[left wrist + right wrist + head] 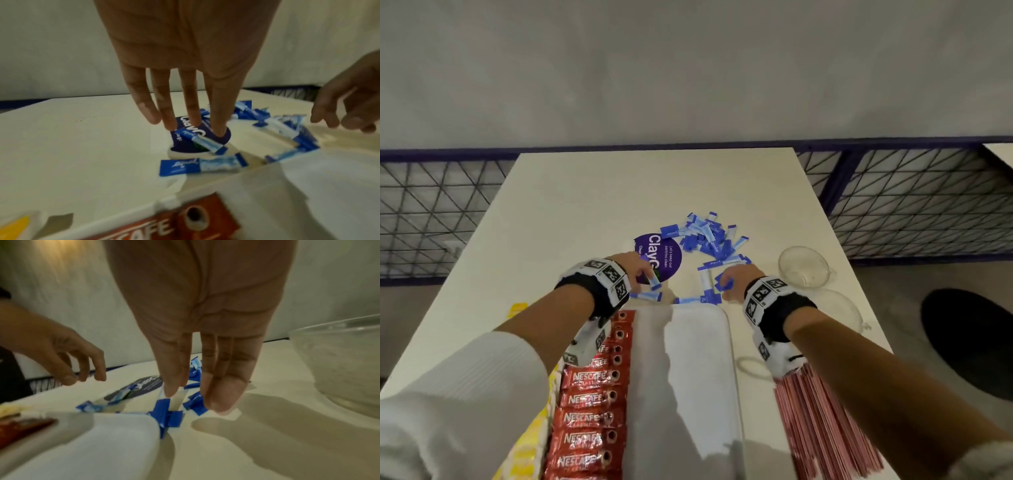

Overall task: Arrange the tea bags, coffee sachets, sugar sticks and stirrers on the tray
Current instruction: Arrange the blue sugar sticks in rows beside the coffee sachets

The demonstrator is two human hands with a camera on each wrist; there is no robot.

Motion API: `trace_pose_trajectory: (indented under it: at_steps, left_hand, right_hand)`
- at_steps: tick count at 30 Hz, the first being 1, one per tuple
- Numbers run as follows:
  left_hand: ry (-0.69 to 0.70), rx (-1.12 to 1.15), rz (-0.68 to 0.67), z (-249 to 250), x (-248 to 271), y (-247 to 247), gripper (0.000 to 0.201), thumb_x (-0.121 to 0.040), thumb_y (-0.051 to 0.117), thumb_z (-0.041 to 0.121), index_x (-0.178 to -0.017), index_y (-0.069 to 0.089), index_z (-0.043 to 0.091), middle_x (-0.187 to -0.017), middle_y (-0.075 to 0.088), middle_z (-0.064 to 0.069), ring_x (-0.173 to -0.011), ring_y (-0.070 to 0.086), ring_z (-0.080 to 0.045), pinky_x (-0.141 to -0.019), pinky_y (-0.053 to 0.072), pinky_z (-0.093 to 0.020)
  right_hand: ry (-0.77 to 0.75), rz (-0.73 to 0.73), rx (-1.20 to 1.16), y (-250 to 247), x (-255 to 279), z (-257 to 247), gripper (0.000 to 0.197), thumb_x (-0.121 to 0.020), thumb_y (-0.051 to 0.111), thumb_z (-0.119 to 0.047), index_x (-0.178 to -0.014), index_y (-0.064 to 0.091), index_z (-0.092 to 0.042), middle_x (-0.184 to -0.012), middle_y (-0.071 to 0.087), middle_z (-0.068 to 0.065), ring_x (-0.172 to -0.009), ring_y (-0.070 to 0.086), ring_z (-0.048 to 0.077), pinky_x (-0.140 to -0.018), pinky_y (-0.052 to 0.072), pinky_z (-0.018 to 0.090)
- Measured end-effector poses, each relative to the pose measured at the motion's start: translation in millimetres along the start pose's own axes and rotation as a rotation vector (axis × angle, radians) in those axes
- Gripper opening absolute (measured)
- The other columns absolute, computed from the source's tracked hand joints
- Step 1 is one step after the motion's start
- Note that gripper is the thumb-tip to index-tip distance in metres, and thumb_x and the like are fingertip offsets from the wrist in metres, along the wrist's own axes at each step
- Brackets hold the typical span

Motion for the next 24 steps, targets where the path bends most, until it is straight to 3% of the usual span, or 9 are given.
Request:
trace_pose_trajectory:
  at_steps: [4,6,8,10,15,20,22,24]
  left_hand:
    - [0.058,-0.101,0.001,-11,-24,12,0.064,-0.081,0.068,0.023,-0.138,0.039,0.027,-0.142,0.031,-0.001,-0.12,0.046,-0.024,-0.1,0.04,-0.032]
    - [0.078,-0.169,0.003,-12,-32,15,0.076,-0.08,0.07,0.025,-0.143,0.028,0.031,-0.148,0.021,0.001,-0.123,0.041,-0.027,-0.1,0.04,-0.033]
    - [0.084,-0.209,0.003,-12,-39,16,0.081,-0.078,0.072,0.027,-0.143,0.025,0.033,-0.149,0.017,0.002,-0.124,0.038,-0.027,-0.099,0.042,-0.036]
    - [0.096,-0.232,-0.01,-12,-44,16,0.078,-0.077,0.072,0.028,-0.141,0.028,0.033,-0.148,0.019,0.003,-0.125,0.036,-0.026,-0.098,0.043,-0.038]
    - [0.146,-0.255,-0.018,-10,-51,8,0.046,-0.081,0.065,0.041,-0.121,0.048,0.028,-0.132,0.038,0.004,-0.118,0.039,-0.022,-0.095,0.042,-0.038]
    - [0.186,-0.304,-0.027,-5,-61,8,0.035,-0.082,0.063,0.043,-0.11,0.056,0.023,-0.123,0.049,0.004,-0.112,0.043,-0.021,-0.09,0.041,-0.032]
    - [0.195,-0.334,-0.023,-2,-65,8,0.036,-0.083,0.063,0.041,-0.112,0.056,0.022,-0.123,0.052,0.003,-0.113,0.044,-0.021,-0.088,0.04,-0.031]
    - [0.205,-0.383,-0.039,0,-68,9,0.033,-0.086,0.059,0.041,-0.113,0.058,0.022,-0.125,0.051,0.001,-0.115,0.043,-0.022,-0.088,0.04,-0.03]
  right_hand:
    - [0.004,-0.085,0.133,5,-20,-11,0.044,-0.091,0.055,-0.032,-0.124,0.053,-0.004,-0.13,0.054,0.011,-0.119,0.051,0.026,-0.095,0.041,0.031]
    - [-0.012,-0.127,0.162,10,-29,-17,0.041,-0.089,0.057,-0.039,-0.114,0.054,-0.007,-0.115,0.056,0.012,-0.105,0.053,0.026,-0.086,0.042,0.031]
    - [-0.029,-0.164,0.226,13,-36,-24,0.038,-0.087,0.057,-0.043,-0.107,0.052,-0.011,-0.1,0.049,0.009,-0.091,0.046,0.022,-0.076,0.037,0.028]
    - [-0.033,-0.191,0.282,15,-42,-28,0.042,-0.086,0.059,-0.043,-0.109,0.054,-0.008,-0.096,0.047,0.007,-0.087,0.044,0.021,-0.075,0.036,0.028]
    - [-0.087,-0.16,0.361,23,-52,-36,0.036,-0.084,0.062,-0.042,-0.091,0.054,-0.007,-0.072,0.047,0.005,-0.077,0.048,0.024,-0.07,0.042,0.031]
    - [-0.116,-0.184,0.339,23,-53,-39,0.037,-0.092,0.053,-0.033,-0.11,0.056,-0.001,-0.091,0.046,0.009,-0.083,0.046,0.023,-0.072,0.035,0.028]
    - [-0.105,-0.118,0.29,7,-55,-34,0.03,-0.095,0.046,-0.031,-0.094,0.056,-0.003,-0.092,0.047,0.011,-0.086,0.049,0.025,-0.071,0.033,0.028]
    - [-0.085,-0.054,0.28,-11,-57,-26,0.03,-0.095,0.047,-0.03,-0.077,0.049,-0.006,-0.085,0.045,0.008,-0.078,0.047,0.022,-0.066,0.033,0.027]
Point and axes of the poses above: each hand's wrist, its own x-axis away from the middle knuckle, its own y-axis out of the palm, z = x × y, the point moved 8 cm from there along -x, towards the middle knuckle
